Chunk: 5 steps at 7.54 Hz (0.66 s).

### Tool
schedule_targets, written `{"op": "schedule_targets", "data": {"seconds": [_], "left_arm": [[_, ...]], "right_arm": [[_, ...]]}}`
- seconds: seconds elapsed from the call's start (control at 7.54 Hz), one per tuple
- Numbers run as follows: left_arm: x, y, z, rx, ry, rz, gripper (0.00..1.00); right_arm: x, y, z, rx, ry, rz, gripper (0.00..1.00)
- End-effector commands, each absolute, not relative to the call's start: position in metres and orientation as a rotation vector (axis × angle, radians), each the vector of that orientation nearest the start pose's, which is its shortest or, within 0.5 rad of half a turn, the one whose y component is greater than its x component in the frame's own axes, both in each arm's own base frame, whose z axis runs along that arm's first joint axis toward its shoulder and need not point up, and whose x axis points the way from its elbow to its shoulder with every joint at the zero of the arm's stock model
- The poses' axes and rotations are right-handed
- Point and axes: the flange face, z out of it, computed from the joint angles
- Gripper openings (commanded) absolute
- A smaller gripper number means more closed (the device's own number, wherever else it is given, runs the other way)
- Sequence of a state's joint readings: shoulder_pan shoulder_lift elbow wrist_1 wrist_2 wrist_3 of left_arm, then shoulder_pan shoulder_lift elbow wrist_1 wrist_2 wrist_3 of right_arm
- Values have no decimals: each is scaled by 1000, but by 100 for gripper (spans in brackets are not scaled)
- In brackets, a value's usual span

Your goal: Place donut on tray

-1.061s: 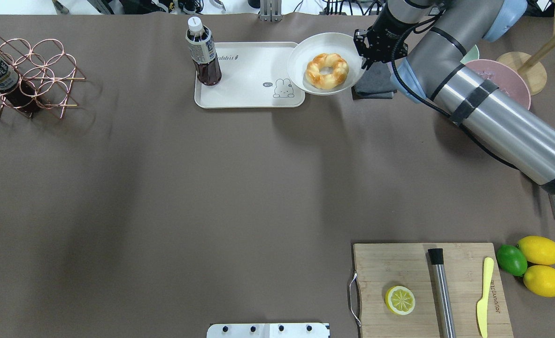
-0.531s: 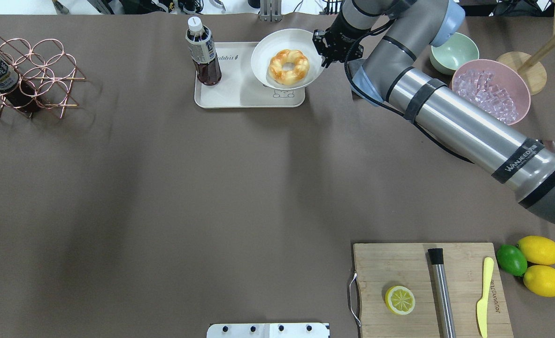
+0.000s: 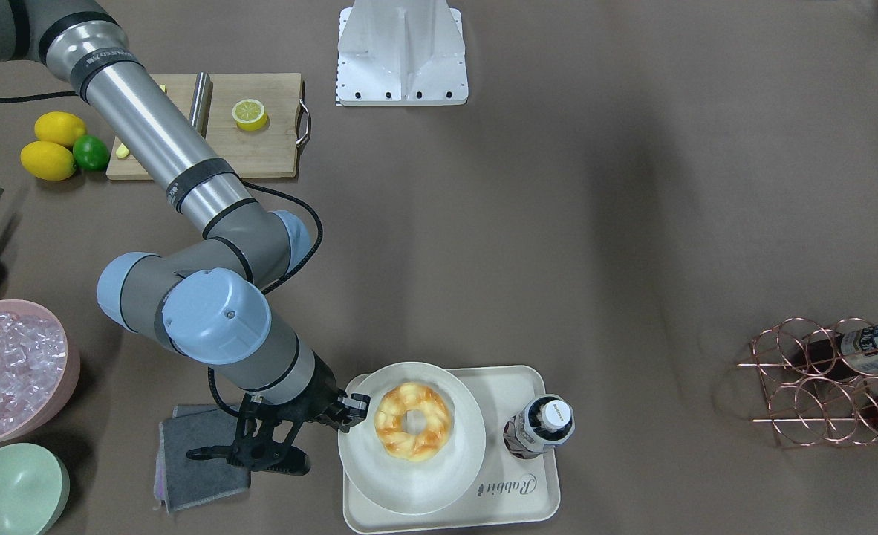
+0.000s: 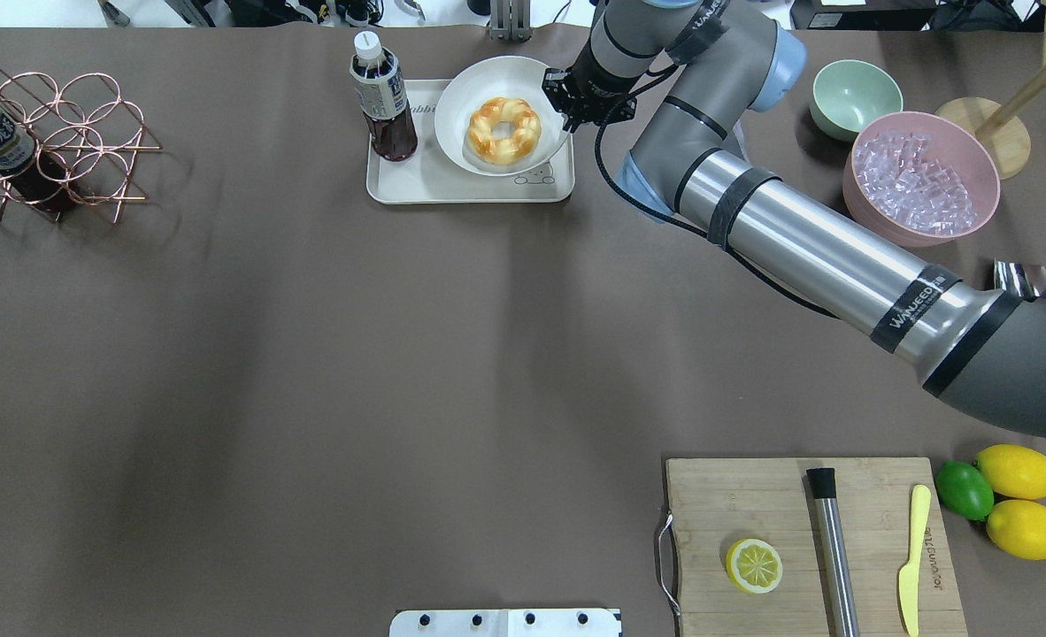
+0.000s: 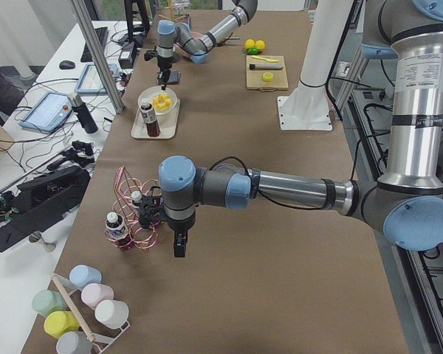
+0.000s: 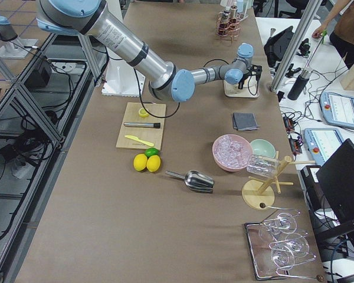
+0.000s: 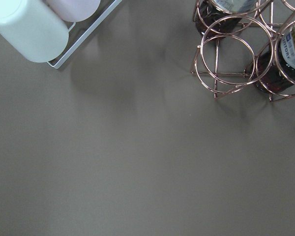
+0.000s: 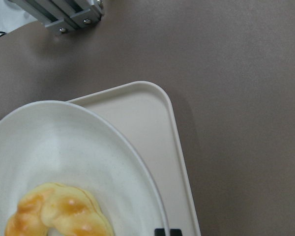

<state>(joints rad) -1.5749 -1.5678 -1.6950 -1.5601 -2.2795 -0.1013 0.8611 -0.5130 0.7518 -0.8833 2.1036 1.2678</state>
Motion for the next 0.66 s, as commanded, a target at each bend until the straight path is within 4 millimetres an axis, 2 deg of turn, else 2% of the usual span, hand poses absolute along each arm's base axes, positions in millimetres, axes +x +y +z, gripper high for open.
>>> {"op": "schedule_targets", "data": {"seconds": [0.0,0.27,0.53], "left_arm": [[-70,-495,604,71,712,-61,99],[-70,-495,604,71,712,-61,99],[-70,-495,604,71,712,-61,99]], "right_arm": [[-532,-716,252,126,-1011,291,0],[-542,-721,264,134,-999,314,0],[-556,-712,264,151,-992,320,0]]}}
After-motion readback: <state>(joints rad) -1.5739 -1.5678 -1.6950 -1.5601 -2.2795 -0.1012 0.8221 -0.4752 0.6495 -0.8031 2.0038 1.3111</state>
